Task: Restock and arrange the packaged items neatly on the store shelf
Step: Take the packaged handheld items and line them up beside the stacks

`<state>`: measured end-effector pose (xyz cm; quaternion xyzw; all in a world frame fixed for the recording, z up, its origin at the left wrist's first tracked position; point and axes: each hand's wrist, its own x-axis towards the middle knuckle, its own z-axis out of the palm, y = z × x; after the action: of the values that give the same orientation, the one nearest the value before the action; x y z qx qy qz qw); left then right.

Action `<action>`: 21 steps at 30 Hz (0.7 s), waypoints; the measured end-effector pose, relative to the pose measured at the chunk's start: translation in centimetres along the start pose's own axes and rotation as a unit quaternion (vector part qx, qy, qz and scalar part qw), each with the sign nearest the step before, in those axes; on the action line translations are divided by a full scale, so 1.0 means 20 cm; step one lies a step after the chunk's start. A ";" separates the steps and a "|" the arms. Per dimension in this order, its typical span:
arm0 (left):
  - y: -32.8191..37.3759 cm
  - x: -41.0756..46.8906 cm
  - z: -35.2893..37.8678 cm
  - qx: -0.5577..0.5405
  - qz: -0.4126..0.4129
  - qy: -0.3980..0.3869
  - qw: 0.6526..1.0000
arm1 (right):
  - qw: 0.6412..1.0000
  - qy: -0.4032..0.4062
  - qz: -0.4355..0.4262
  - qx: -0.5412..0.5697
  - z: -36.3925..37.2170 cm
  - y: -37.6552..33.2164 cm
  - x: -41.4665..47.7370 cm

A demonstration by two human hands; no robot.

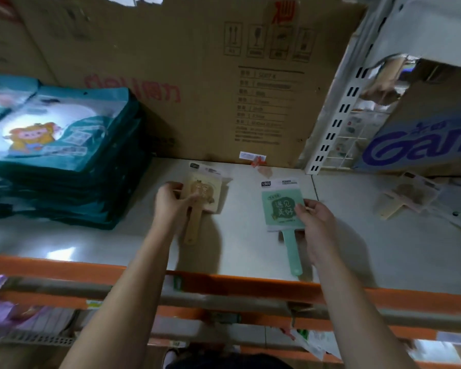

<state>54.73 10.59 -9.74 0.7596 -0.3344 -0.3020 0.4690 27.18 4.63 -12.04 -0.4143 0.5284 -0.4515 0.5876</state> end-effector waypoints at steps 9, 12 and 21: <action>-0.06 0.11 -0.17 0.229 0.081 0.063 0.968 | 0.999 -0.009 -0.008 -0.040 0.29 0.02 -0.09; -0.06 0.14 -0.16 0.274 0.085 0.057 0.956 | 0.999 -0.001 -0.015 -0.049 0.31 0.02 -0.11; -0.05 0.17 -0.15 0.362 0.110 0.052 0.924 | 0.999 0.032 0.002 -0.017 0.35 0.02 -0.13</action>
<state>59.32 9.88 -10.06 0.8507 -0.4775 -0.0672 0.2093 34.15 7.42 -11.15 -0.4083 0.5554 -0.4543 0.5643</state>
